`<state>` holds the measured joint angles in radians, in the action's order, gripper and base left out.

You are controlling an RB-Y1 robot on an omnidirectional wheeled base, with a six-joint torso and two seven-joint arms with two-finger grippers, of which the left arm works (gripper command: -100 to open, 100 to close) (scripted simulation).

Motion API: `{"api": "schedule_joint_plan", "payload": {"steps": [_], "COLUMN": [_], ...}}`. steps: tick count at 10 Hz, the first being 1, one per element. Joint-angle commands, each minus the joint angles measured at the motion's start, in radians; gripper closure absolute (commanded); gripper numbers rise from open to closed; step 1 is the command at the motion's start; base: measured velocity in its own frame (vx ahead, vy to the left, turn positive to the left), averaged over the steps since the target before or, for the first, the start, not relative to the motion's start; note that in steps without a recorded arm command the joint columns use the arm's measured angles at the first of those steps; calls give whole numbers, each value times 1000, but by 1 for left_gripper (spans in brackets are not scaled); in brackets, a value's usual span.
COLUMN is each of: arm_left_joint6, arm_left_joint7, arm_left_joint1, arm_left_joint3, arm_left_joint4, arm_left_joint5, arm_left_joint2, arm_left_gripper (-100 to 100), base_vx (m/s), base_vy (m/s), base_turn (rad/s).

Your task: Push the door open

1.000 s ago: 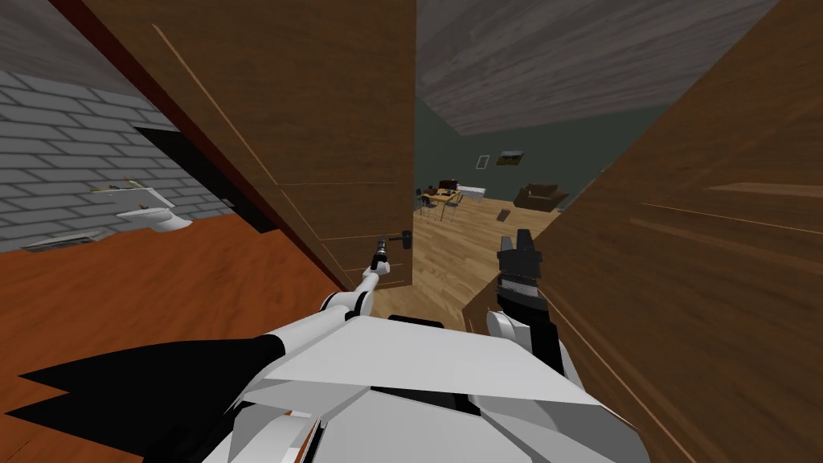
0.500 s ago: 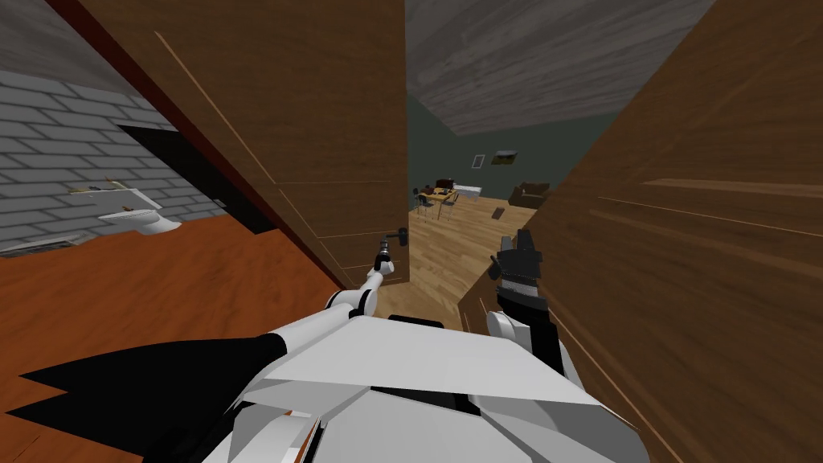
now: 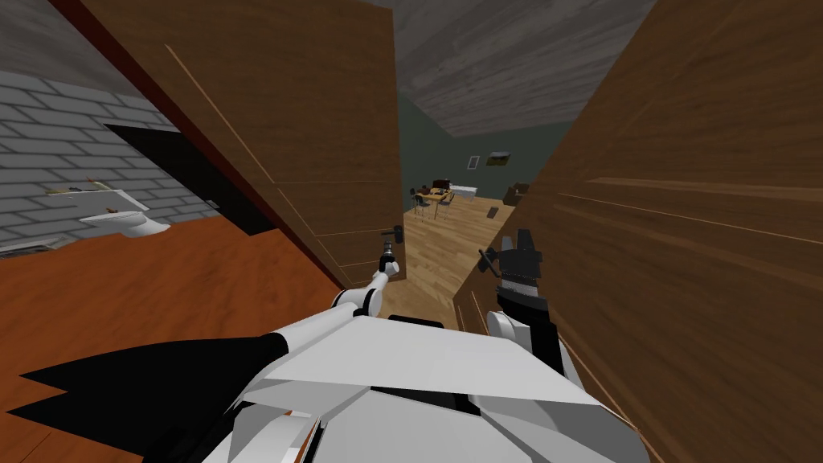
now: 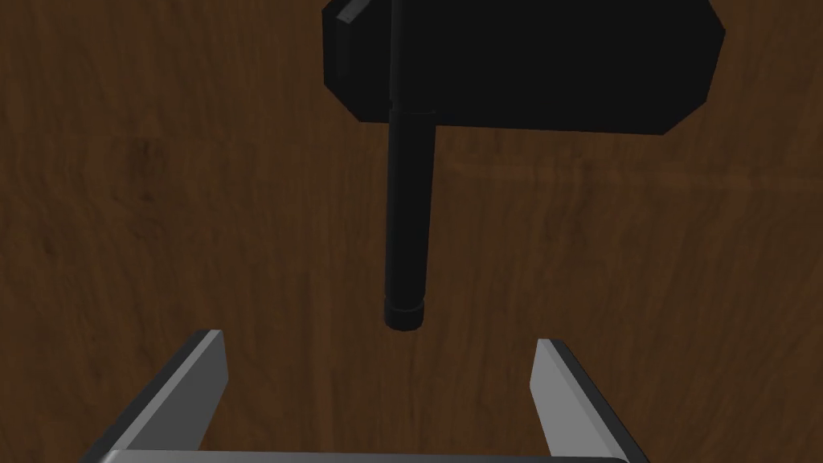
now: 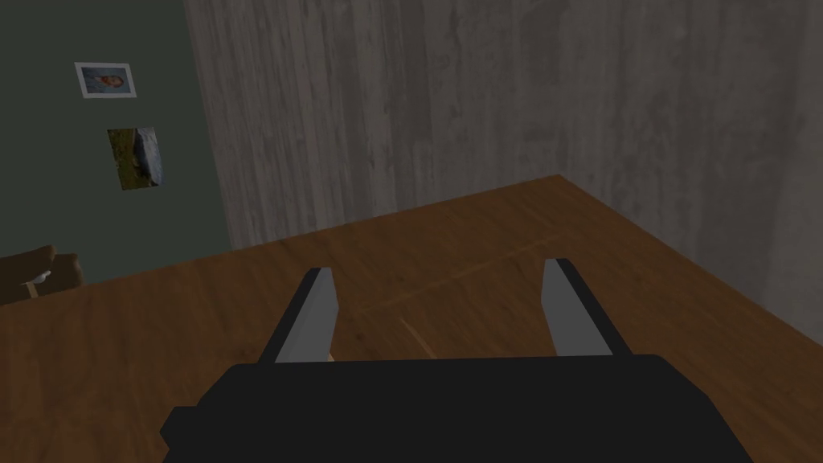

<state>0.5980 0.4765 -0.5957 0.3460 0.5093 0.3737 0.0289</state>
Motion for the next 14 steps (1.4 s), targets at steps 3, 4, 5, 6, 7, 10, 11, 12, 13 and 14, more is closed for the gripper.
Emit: {"api": "schedule_joint_plan", "payload": {"steps": [3, 4, 5, 6, 7, 10, 11, 12, 13, 14], "arm_left_joint6": [8, 8, 8, 12, 14, 16, 16, 16, 16, 16], "arm_left_joint7": [2, 2, 2, 0, -1, 0, 0, 0, 0, 0], "arm_left_joint1": [3, 3, 3, 6, 7, 14, 14, 14, 14, 14], "arm_left_joint3": [2, 2, 2, 3, 4, 5, 5, 5, 5, 5], "arm_left_joint4": [-3, -3, -3, -3, -3, 4, 4, 4, 4, 4], "arm_left_joint5": [2, 2, 2, 3, 3, 3, 3, 3, 3, 3], "arm_left_joint2": [-45, -45, -45, -56, -54, -37, -37, -37, -37, -37], "arm_left_gripper": [-100, -100, -100, -100, -100, -100, 100, 100, 100, 100], "base_vx": [73, 139, 81, 179, 255, 183, -9, -30, -29, -22], "base_vy": [6, 37, 16, 18, 25, 27, -4, -7, -5, -3], "base_turn": [-21, -10, 3, -41, -39, -26, 10, -3, -7, -1]}}
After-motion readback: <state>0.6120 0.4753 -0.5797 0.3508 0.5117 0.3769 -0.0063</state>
